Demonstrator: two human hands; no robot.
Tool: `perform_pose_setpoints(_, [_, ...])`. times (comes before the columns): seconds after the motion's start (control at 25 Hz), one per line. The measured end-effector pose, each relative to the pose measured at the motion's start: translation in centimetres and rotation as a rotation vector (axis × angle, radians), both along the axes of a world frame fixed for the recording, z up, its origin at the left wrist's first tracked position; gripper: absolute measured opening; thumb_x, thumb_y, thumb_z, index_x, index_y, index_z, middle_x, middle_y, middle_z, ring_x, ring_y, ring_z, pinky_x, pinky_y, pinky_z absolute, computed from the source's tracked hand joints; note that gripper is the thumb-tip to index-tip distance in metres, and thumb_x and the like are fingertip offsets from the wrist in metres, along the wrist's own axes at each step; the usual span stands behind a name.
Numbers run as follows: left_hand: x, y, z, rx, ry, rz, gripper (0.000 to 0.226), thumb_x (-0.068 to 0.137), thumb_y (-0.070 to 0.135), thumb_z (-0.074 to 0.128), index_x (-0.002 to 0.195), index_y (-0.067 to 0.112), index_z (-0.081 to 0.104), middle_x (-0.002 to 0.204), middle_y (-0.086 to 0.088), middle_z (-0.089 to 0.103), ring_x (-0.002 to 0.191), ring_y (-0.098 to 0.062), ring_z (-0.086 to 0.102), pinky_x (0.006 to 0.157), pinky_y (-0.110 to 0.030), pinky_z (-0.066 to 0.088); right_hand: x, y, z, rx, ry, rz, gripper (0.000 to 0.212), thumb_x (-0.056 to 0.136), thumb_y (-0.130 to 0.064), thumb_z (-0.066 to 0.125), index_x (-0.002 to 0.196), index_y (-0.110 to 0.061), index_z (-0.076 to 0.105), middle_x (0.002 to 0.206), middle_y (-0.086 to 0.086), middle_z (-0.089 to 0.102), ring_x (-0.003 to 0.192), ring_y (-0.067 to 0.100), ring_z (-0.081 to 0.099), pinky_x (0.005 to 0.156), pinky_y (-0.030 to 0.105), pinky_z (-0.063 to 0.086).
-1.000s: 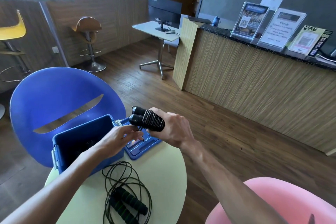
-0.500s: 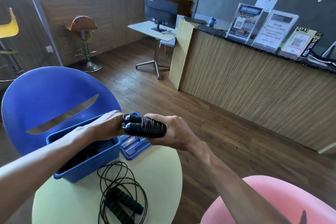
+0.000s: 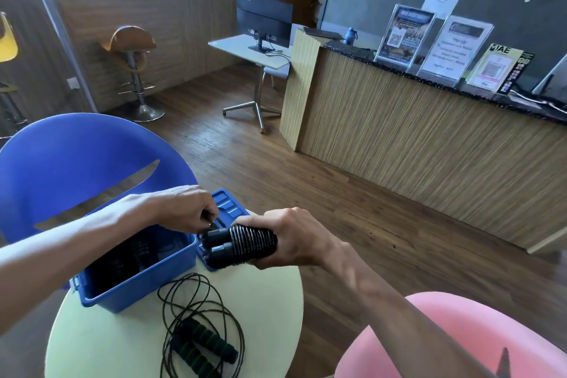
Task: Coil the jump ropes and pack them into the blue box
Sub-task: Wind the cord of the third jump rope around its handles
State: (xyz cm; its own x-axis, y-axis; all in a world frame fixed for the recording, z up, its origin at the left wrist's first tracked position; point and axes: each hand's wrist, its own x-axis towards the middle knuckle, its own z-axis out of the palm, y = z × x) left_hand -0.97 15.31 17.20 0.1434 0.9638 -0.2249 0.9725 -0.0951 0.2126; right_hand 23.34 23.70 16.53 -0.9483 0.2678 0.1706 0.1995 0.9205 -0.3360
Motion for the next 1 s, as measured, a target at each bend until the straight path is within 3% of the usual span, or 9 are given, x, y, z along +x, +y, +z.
perform_pose_setpoints(0.2, [-0.6,-0.1,1.4,-0.247,-0.112,0.004,0.011,0.079,0.034,0.062,0.072,0.028,0.068,0.068,0.000,0.061,0.058,-0.005,0.041,0.059,-0.023,0.038,-0.4,-0.4,-0.6,0.027,-0.044,0.019,0.063,0.074,-0.056,0.067,0.134,-0.045,0.051,0.096,-0.006,0.068,0.086,0.019,0.062,0.076,0.034,0.052])
perform_pose_setpoints(0.4, [0.0,0.8,1.6,-0.389,-0.086,-0.002,0.018,0.073,0.048,0.069,0.082,0.033,0.073,0.081,0.004,0.070,0.070,-0.004,0.056,0.076,-0.035,0.051,-1.1,-1.2,-1.1,0.083,-0.069,0.068,0.064,0.076,-0.051,0.074,0.136,-0.044,0.053,0.092,-0.004,0.068,0.083,0.021,0.061,0.070,0.032,0.048])
perform_pose_setpoints(0.56, [0.8,0.9,1.6,-0.430,-0.034,-0.026,0.021,0.076,0.052,0.070,0.087,0.035,0.074,0.084,0.017,0.071,0.085,-0.002,0.062,0.084,-0.029,0.051,-1.3,-1.5,-1.4,0.125,-0.094,0.084,0.063,0.075,-0.051,0.076,0.133,-0.044,0.053,0.089,-0.005,0.067,0.081,0.019,0.061,0.065,0.027,0.040])
perform_pose_setpoints(0.72, [1.8,0.9,2.1,-0.457,0.030,-0.081,0.017,0.084,0.049,0.065,0.090,0.035,0.074,0.080,0.021,0.068,0.080,0.002,0.060,0.081,-0.025,0.049,-1.2,-1.9,-2.0,0.126,-0.151,0.095,0.058,0.076,-0.048,0.078,0.130,-0.040,0.057,0.086,-0.004,0.067,0.079,0.020,0.061,0.064,0.029,0.041])
perform_pose_setpoints(0.84, [2.9,0.7,2.2,-0.322,0.167,-0.075,0.017,0.088,0.044,0.058,0.088,0.034,0.072,0.071,0.016,0.067,0.064,0.004,0.053,0.065,-0.020,0.043,-1.2,-1.5,-2.7,0.113,-0.176,0.035,0.059,0.076,-0.048,0.076,0.131,-0.041,0.055,0.093,-0.004,0.070,0.085,0.022,0.063,0.066,0.030,0.040])
perform_pose_setpoints(0.92, [3.2,0.4,2.0,-0.293,0.120,-0.031,0.023,0.093,0.042,0.053,0.087,0.030,0.071,0.064,0.011,0.062,0.061,-0.001,0.052,0.058,-0.017,0.040,-1.2,-1.2,-3.2,0.156,-0.186,0.005,0.059,0.075,-0.048,0.074,0.131,-0.041,0.055,0.090,-0.002,0.070,0.081,0.023,0.063,0.064,0.030,0.037])
perform_pose_setpoints(1.0, [3.3,0.3,1.6,-0.279,0.033,0.031,0.032,0.098,0.040,0.047,0.089,0.023,0.072,0.069,0.004,0.061,0.066,-0.011,0.054,0.062,-0.020,0.041,-1.2,-1.0,-3.8,0.181,-0.203,-0.039,0.058,0.076,-0.049,0.071,0.131,-0.043,0.054,0.088,-0.002,0.069,0.079,0.024,0.062,0.063,0.029,0.035])
